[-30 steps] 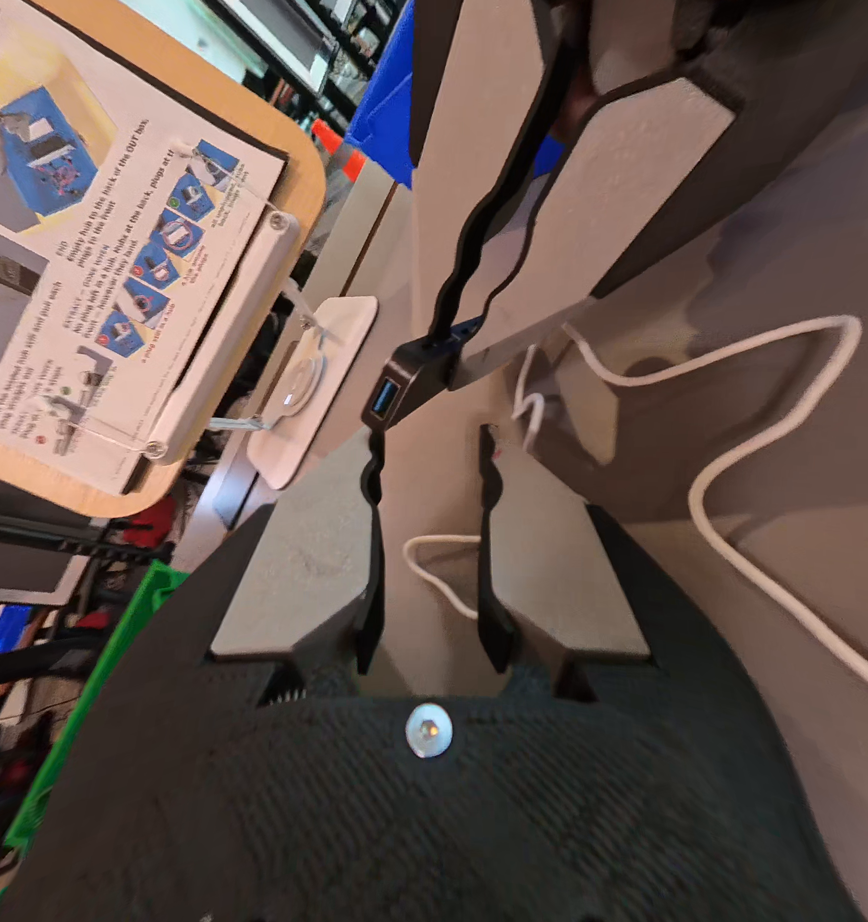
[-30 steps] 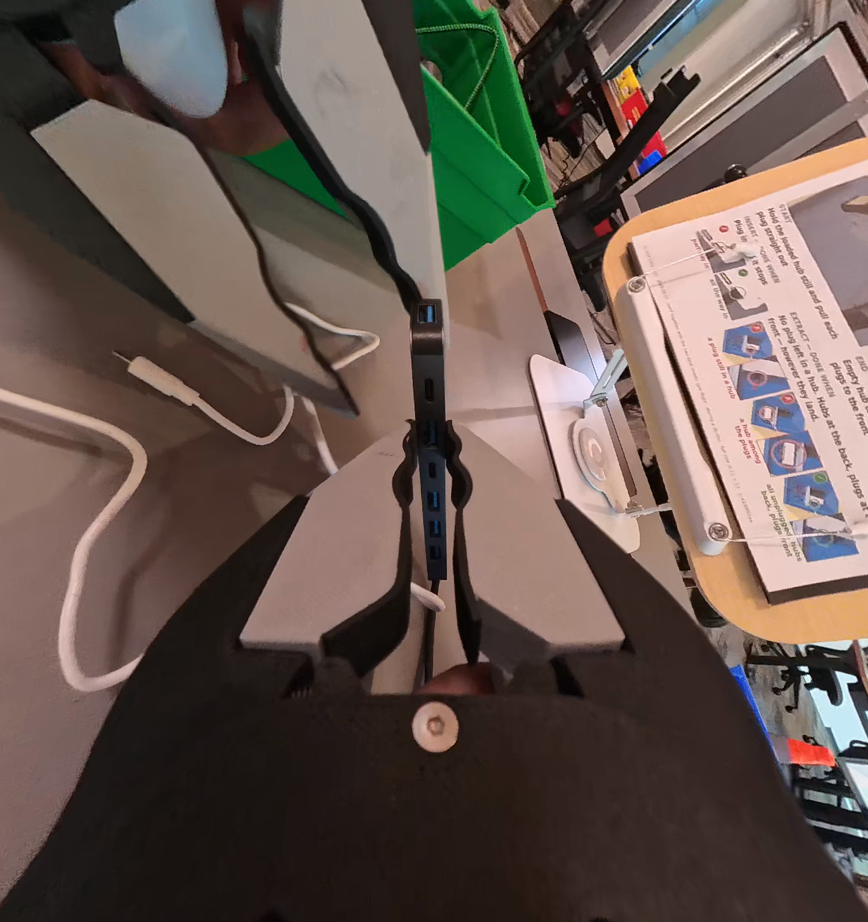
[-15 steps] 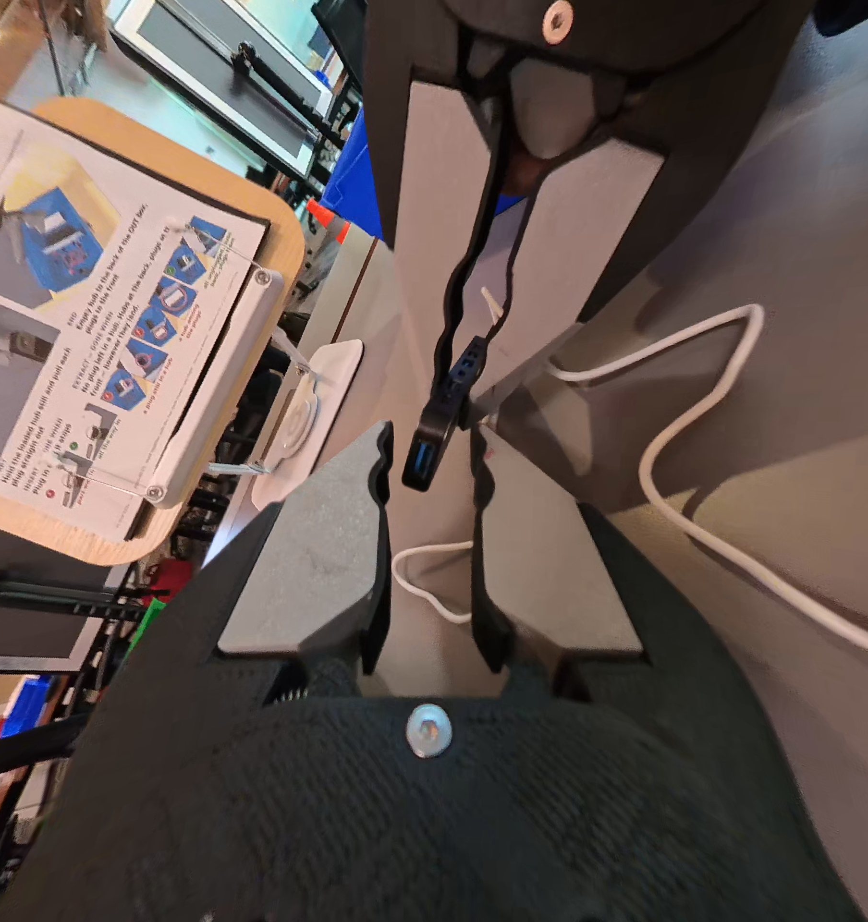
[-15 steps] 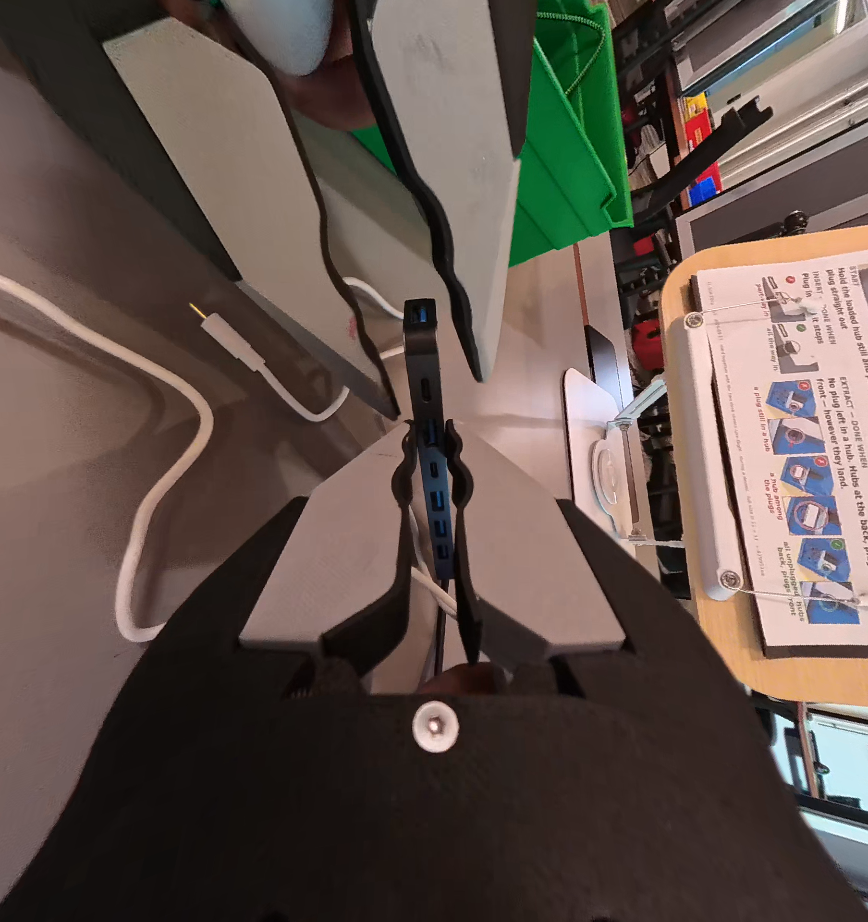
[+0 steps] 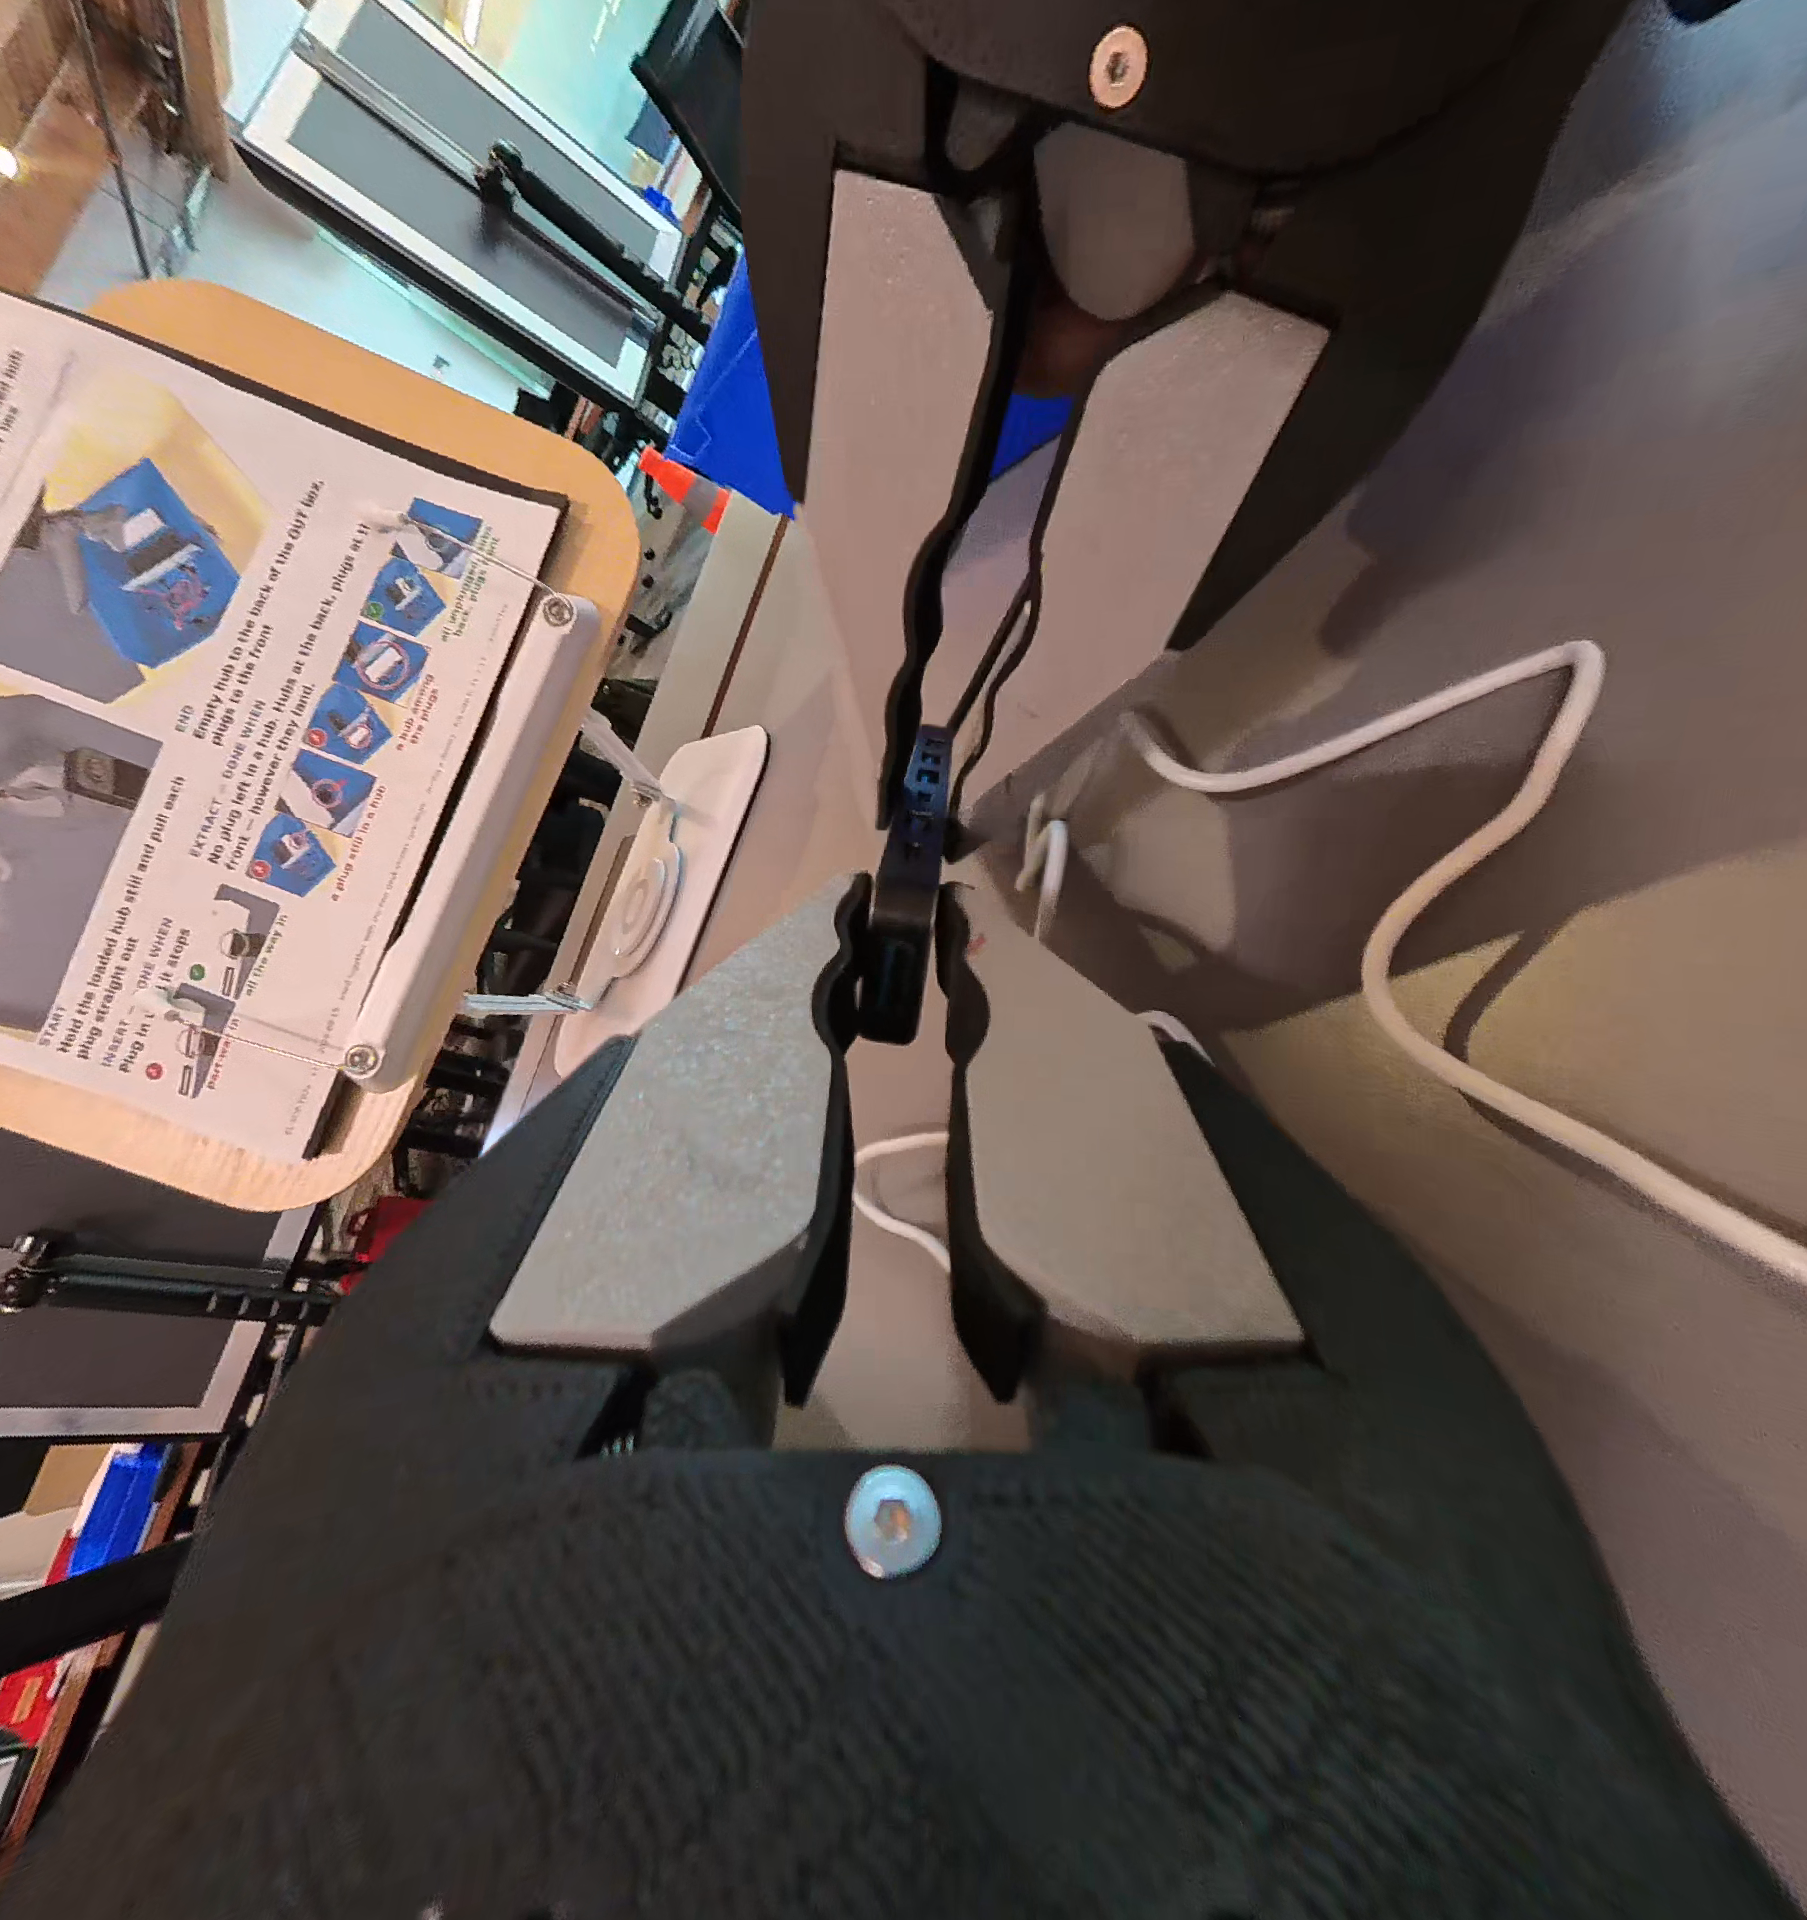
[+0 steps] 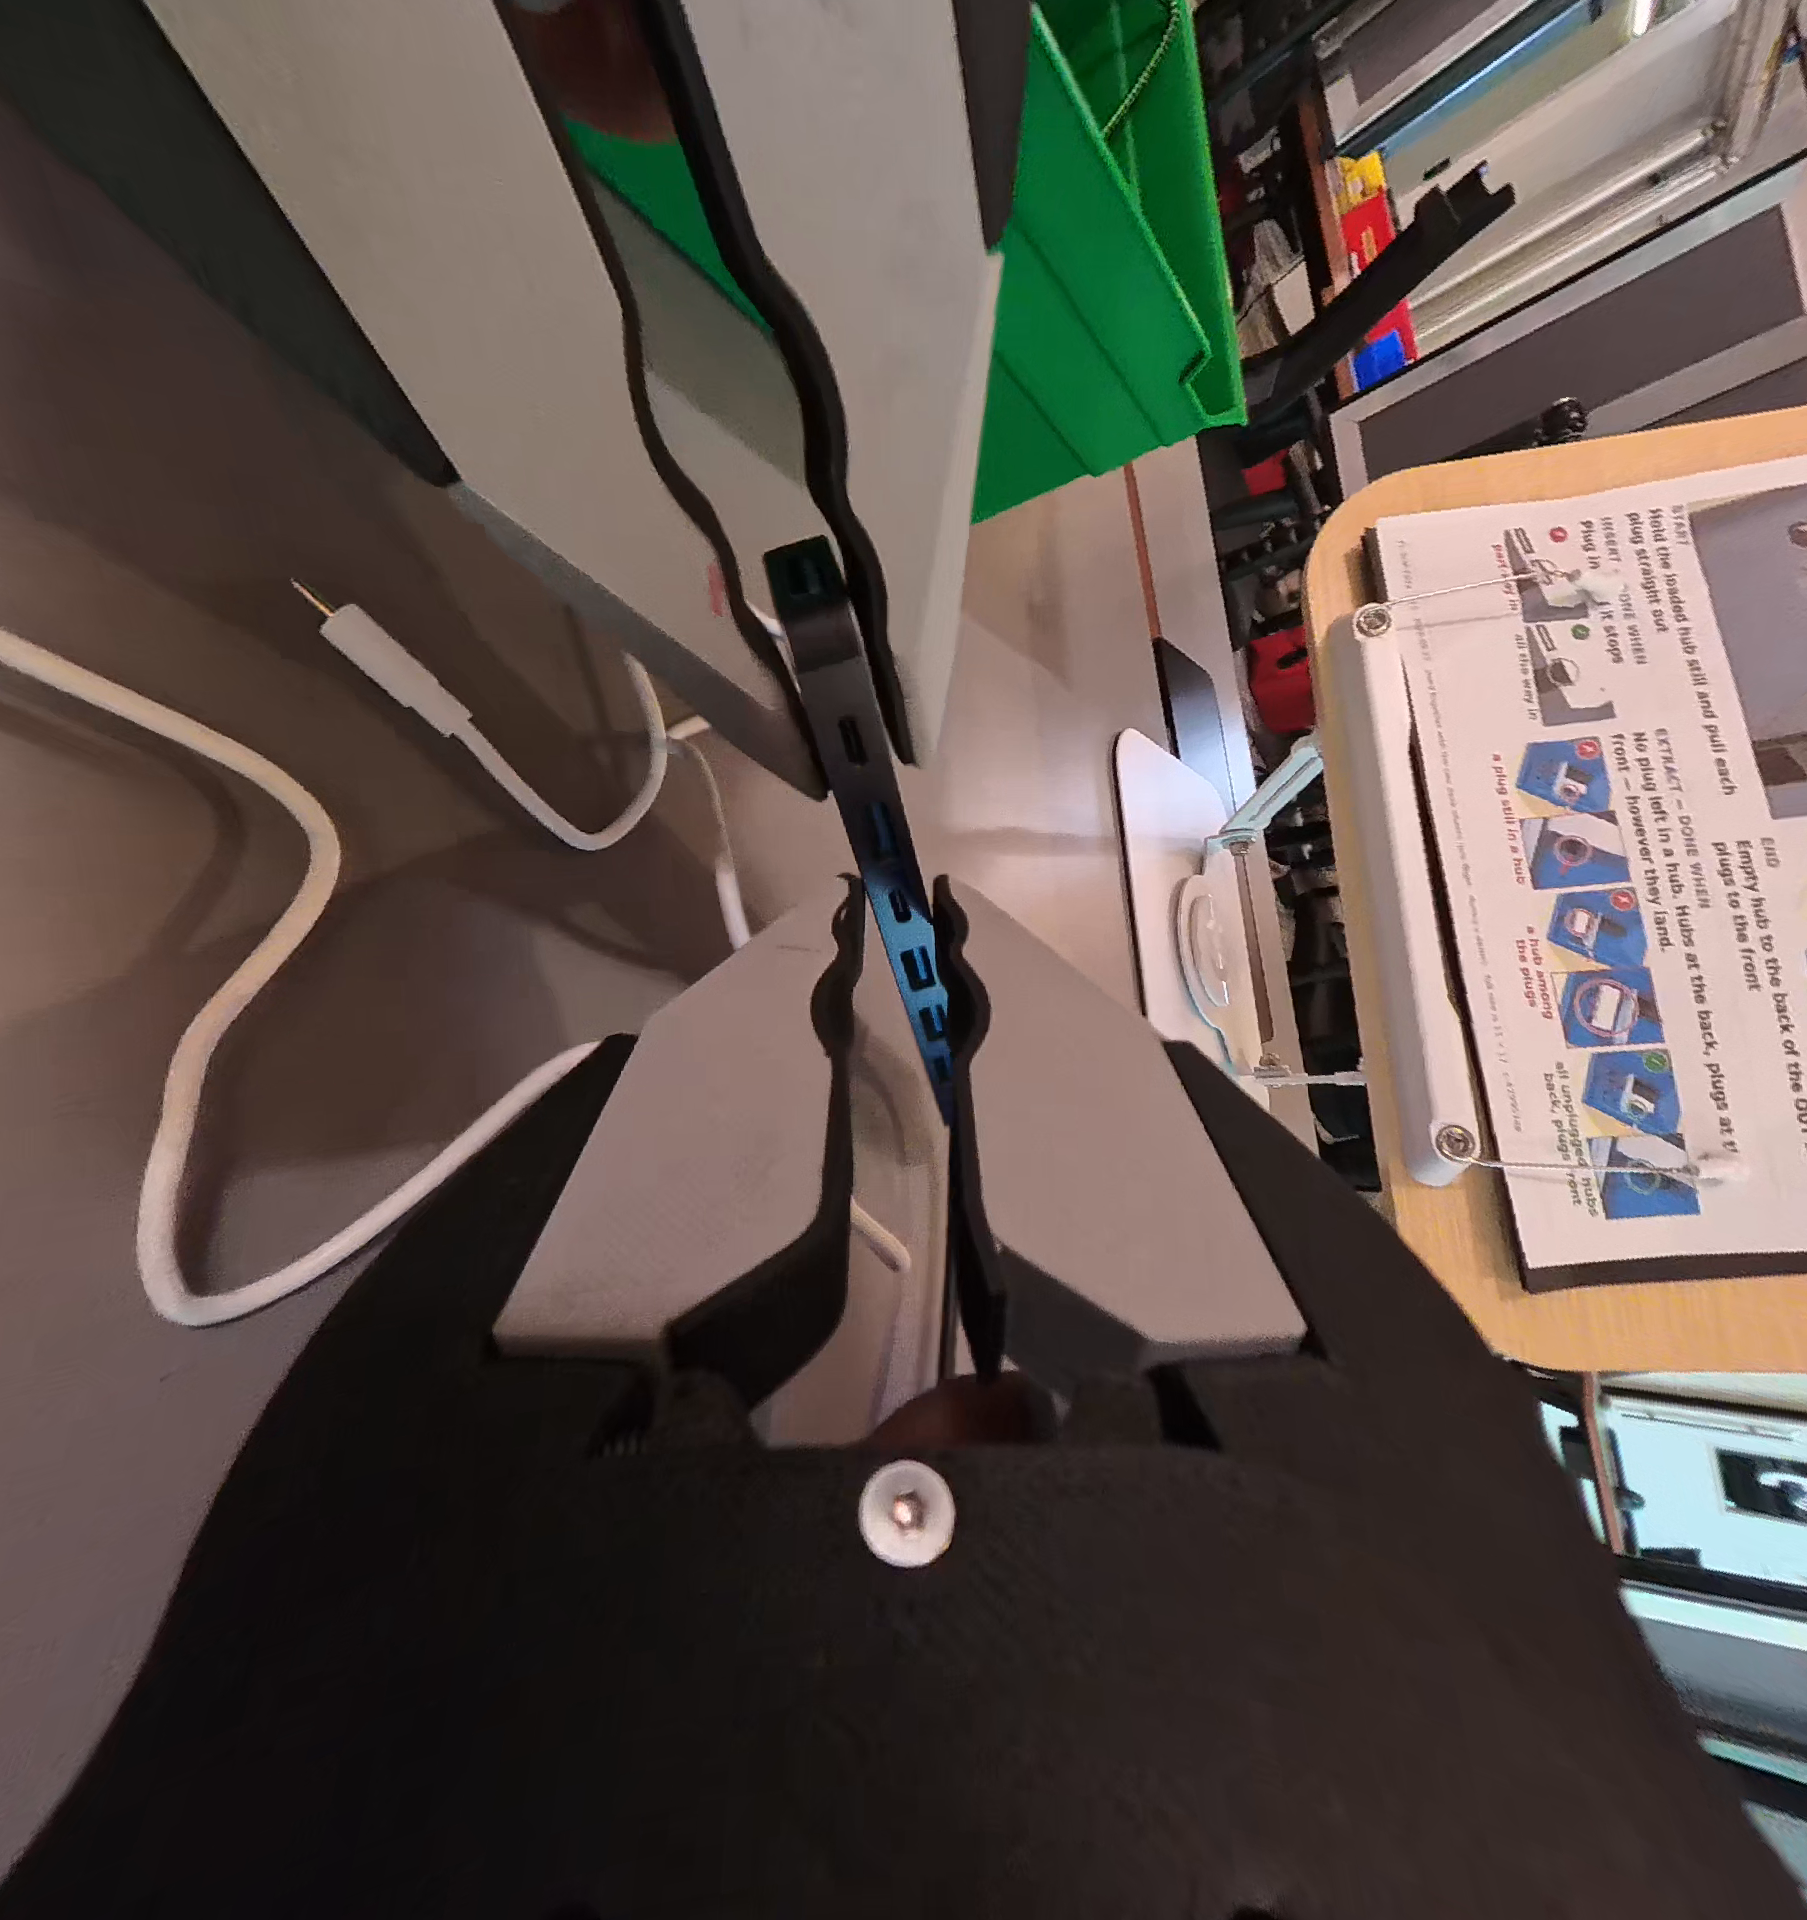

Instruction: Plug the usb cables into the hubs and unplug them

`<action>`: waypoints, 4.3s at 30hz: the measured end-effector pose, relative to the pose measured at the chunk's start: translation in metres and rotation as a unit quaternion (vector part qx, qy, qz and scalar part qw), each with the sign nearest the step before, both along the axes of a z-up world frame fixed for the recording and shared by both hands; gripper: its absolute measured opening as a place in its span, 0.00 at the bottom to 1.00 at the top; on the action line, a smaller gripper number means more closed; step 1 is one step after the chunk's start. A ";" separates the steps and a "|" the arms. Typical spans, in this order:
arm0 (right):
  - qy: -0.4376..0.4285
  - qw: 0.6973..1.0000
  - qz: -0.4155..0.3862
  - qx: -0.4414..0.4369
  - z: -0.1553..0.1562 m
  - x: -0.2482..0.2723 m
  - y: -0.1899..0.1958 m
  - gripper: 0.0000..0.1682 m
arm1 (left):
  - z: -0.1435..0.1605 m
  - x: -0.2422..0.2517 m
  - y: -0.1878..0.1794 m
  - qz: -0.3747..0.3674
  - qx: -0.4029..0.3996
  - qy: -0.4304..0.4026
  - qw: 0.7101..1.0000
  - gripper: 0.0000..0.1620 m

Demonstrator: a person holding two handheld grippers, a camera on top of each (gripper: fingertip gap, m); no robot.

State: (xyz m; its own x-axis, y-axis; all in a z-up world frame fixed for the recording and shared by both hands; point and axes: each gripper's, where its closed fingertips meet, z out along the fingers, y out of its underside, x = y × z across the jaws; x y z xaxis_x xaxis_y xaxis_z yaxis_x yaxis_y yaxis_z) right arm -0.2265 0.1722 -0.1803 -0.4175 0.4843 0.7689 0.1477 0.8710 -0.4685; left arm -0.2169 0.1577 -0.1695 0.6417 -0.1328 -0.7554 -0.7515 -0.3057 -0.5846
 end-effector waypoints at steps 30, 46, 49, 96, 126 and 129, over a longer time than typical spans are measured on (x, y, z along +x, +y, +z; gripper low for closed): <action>0.016 0.998 0.033 -0.040 0.002 0.000 -0.002 0.08 | 0.021 0.024 -0.015 -0.077 0.036 -0.044 0.995 0.04; 0.011 1.000 0.028 0.010 -0.004 0.000 -0.003 0.05 | 0.019 0.026 -0.013 -0.074 0.055 -0.025 0.995 0.08; 0.021 0.999 0.025 -0.003 0.002 0.000 -0.001 0.06 | 0.021 0.020 -0.015 -0.066 0.043 -0.046 0.996 0.06; 0.003 1.000 0.004 0.029 -0.011 -0.004 -0.005 0.05 | -0.009 -0.009 -0.019 0.013 -0.030 0.011 0.999 0.06; -0.019 0.996 -0.050 0.068 -0.024 -0.008 0.032 0.05 | 0.010 0.005 -0.023 0.001 -0.004 -0.053 0.999 0.13; -0.012 0.995 -0.046 0.088 -0.021 -0.007 0.031 0.05 | 0.006 0.011 -0.021 -0.001 -0.026 -0.016 1.000 0.14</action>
State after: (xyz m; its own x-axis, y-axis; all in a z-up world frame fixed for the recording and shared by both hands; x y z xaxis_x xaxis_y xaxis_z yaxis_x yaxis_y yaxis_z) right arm -0.2334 0.2034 -0.2012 -0.3974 0.3793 0.8356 0.2398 0.9219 -0.3044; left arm -0.2061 0.1371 -0.1636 0.6650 -0.1728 -0.7265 -0.7334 -0.3347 -0.5917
